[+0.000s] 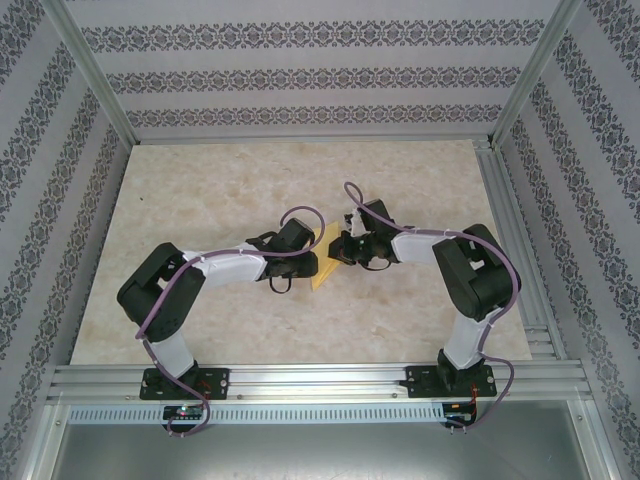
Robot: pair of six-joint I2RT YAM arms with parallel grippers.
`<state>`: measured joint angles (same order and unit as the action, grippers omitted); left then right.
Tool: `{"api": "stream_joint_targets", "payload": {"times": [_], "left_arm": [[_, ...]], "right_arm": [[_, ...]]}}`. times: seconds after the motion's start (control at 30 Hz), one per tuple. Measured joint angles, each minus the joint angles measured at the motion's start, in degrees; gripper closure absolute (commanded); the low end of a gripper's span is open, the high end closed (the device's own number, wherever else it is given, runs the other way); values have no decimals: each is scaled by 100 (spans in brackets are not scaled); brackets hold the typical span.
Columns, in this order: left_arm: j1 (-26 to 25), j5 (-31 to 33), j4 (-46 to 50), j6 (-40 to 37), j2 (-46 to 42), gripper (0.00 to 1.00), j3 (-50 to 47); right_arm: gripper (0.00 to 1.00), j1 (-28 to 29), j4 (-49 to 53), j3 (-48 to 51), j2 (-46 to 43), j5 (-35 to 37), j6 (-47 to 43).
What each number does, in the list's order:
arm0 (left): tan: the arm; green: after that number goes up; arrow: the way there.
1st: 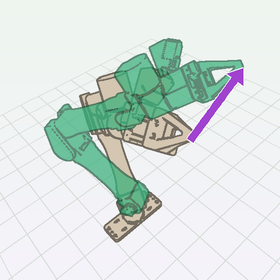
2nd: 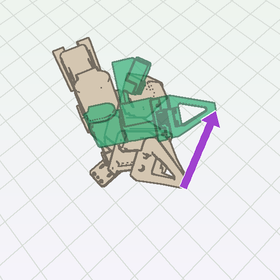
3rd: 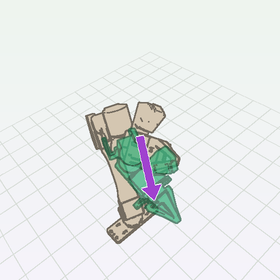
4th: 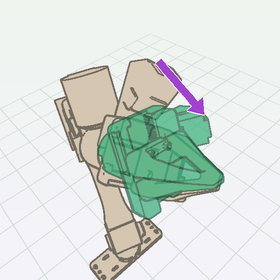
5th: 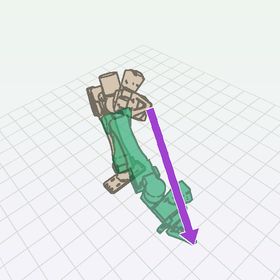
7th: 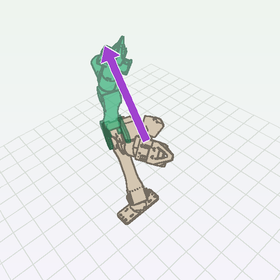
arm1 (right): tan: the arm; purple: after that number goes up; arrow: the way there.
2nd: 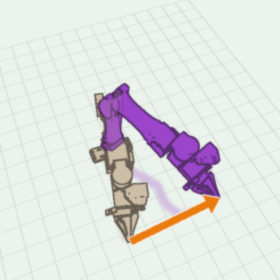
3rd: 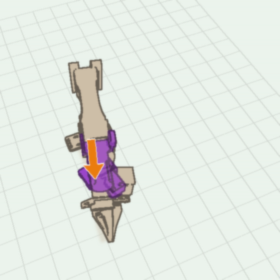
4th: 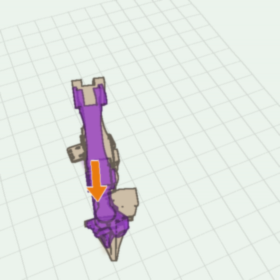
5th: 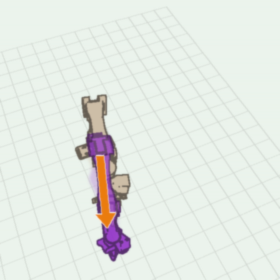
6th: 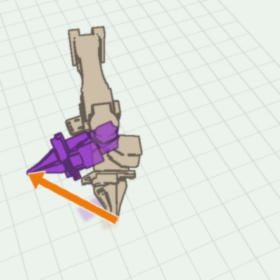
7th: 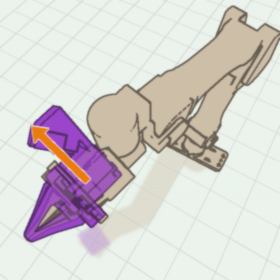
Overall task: Fold a paper plane with a square sheet of paper (pick it up from the middle)
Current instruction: Fourth fold the wing at the center of the table.
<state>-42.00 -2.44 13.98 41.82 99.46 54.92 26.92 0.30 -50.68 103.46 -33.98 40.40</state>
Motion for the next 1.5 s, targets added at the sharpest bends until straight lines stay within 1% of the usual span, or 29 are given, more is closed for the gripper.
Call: {"api": "stream_joint_targets", "payload": {"times": [0.1, 0.27, 0.5, 0.63, 0.83, 1.03, 1.23, 1.37, 1.43, 1.5], "left_arm": [[0, 39, 103, -68, -258, 57, -57], [116, 173, 192, -232, -1196, 35, -339], [560, 330, 118, -391, -2575, 10, -1158], [636, 328, -149, -645, -3036, 0, -1681], [612, 122, -632, -1309, -2907, 0, -1906], [442, 168, -1204, -1858, -2553, 3, -2037], [433, 186, -1342, -2293, -2124, 13, -2052], [393, -24, -1633, -2524, -1860, 20, -2052], [356, -166, -1840, -2627, -1735, 27, -2052], [323, -323, -2105, -2747, -1565, 31, -2052]], "right_arm": [[95, 87, -13, 146, -278, 262, 227], [95, 562, -15, 101, -769, 859, 667], [95, 1104, -39, -177, -793, 1519, 1281], [94, 1255, -39, -289, -765, 1937, 1637], [94, 1311, 24, -308, -581, 2450, 2035], [93, 1314, 227, -463, -315, 2597, 2170], [92, 1311, 317, -586, -203, 2645, 2236], [92, 1311, 398, -586, -190, 2649, 2284], [92, 1311, 433, -586, -190, 2651, 2308], [93, 1311, 461, -586, -190, 2653, 2343]]}}
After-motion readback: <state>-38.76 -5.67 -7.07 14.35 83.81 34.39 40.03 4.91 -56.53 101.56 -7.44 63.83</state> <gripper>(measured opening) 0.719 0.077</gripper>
